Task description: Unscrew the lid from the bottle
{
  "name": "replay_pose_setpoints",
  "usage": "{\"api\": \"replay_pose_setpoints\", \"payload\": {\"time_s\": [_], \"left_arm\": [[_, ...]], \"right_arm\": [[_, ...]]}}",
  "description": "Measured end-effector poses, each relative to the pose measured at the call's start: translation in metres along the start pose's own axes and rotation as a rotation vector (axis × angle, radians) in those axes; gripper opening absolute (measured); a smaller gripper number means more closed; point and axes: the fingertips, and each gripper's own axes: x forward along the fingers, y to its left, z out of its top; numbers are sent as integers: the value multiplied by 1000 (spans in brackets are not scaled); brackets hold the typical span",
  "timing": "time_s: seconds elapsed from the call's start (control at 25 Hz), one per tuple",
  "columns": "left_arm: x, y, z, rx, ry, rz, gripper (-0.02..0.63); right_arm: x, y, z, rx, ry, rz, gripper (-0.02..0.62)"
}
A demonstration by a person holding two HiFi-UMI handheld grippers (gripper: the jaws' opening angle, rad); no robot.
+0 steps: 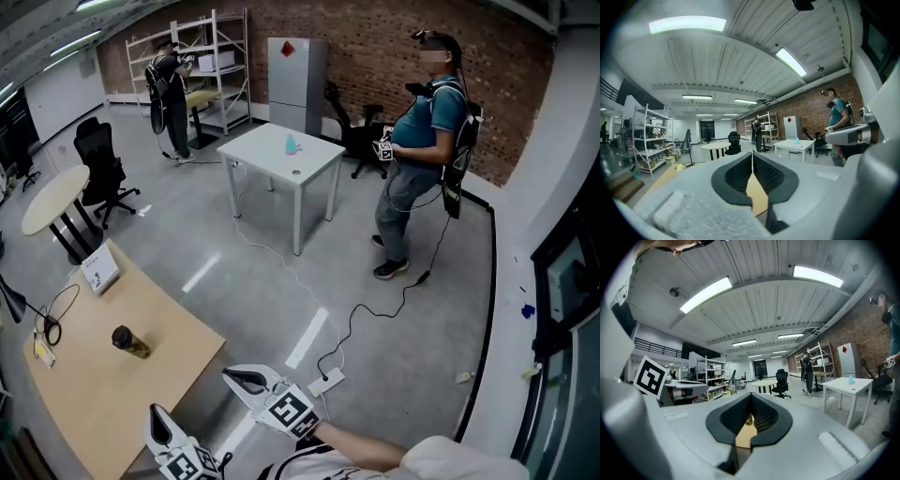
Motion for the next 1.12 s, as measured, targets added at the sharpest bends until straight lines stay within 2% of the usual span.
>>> {"api": "replay_pose_setpoints", "payload": {"time_s": [0.16,0.28,0.48,0.68,0.96,1.12], "left_arm": [[15,-18,-15,9,30,15,18],[14,-26,-29,-1,95,24,71],[37,17,-47,-12,129,-4,170],[85,57,-63,-77,135,-78,298],[141,120,-87,-86,157,-192,396],[160,128,-112,-68,192,-237,511]], "right_arm": [[-1,-34,-18,24,16,1,2],[-3,-50,-26,61,40,-12,2],[59,-19,-25,56,66,76,3],[130,-3,-24,22,107,121,5],[233,8,-18,29,151,124,69],[266,22,-28,27,183,167,170]]}}
